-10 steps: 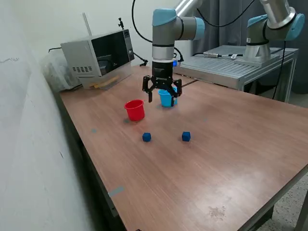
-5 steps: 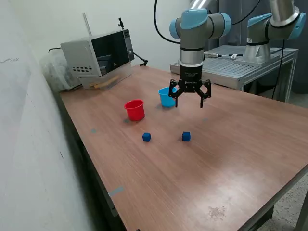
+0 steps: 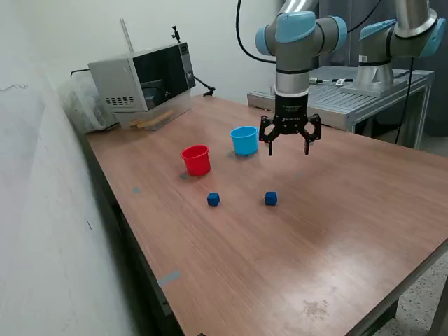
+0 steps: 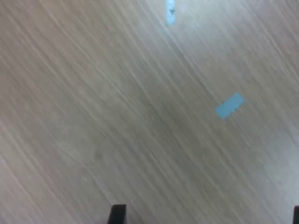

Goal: Place red objects in the red bin, and blue objects in the blue bin.

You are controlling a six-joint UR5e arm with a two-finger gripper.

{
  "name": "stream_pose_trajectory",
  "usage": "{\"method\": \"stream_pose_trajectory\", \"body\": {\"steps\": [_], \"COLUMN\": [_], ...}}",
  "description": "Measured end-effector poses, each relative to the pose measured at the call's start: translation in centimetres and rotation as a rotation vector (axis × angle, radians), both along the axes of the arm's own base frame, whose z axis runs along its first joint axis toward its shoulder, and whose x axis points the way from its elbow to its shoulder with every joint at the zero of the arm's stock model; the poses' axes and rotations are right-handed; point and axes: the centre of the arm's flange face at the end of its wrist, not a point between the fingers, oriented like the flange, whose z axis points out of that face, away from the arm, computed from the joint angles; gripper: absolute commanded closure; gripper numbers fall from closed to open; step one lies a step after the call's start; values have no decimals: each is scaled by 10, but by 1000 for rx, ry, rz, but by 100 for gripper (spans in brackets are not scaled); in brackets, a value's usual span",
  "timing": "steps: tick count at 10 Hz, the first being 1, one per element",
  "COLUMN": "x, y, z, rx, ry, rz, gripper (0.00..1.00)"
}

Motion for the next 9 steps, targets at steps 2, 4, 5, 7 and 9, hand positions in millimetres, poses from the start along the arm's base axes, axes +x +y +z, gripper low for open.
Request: {"method": "stream_pose_trajectory", "body": {"steps": [2,4,5,7,9], "x": [1,-3,-7,-17,-30], "y": [-6,-13,-17,-25,-30], "z": [2,-1,-7,-23,-34], "rx": [-42,-97,-121,-148,-165], "ry": [6,12,18,25,43], "rz": [2,-34,-79,-160,-217], "gripper": [0,0,0,0,0]}}
